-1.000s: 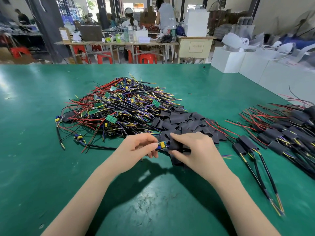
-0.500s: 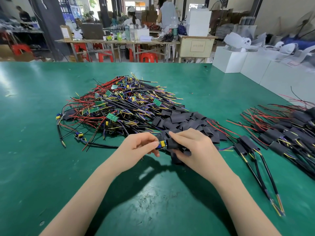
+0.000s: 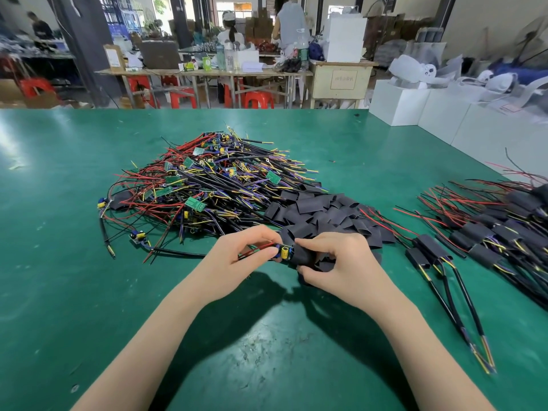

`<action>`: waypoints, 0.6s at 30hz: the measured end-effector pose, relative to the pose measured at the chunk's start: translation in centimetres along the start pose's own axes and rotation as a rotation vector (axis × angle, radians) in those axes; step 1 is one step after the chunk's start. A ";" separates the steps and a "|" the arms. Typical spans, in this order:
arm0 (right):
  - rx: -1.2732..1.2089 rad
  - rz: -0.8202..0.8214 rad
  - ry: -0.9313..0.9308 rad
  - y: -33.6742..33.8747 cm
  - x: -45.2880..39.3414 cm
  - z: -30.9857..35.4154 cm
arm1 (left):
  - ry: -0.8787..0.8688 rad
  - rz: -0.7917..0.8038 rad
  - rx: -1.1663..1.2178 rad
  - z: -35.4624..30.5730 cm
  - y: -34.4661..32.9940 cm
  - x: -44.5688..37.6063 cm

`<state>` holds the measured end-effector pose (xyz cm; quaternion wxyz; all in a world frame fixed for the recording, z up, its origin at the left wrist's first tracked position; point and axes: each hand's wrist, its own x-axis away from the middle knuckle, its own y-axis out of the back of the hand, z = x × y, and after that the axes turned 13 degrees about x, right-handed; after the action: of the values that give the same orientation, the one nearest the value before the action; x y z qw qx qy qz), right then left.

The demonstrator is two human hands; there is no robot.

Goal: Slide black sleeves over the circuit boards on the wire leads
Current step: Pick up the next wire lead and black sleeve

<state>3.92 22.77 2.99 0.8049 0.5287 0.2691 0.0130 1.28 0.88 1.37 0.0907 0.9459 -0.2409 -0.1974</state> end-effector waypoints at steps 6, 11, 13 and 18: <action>0.022 -0.011 0.068 -0.1 -0.1 -0.2 | 0.014 -0.001 0.034 -0.1 -0.4 -0.1; 0.080 -0.089 0.100 -0.4 0.0 0.0 | 0.085 -0.019 0.070 0.1 -0.7 -0.2; 0.055 -0.114 0.094 -0.5 0.0 0.2 | 0.105 -0.019 0.069 0.2 -0.9 -0.2; -0.006 -0.139 0.077 -0.4 0.0 0.4 | 0.064 -0.047 0.051 -0.2 -0.8 -0.2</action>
<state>3.98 22.26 2.77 0.7946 0.5054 0.3357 -0.0216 1.52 1.69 1.38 0.0697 0.9591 -0.2207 -0.1629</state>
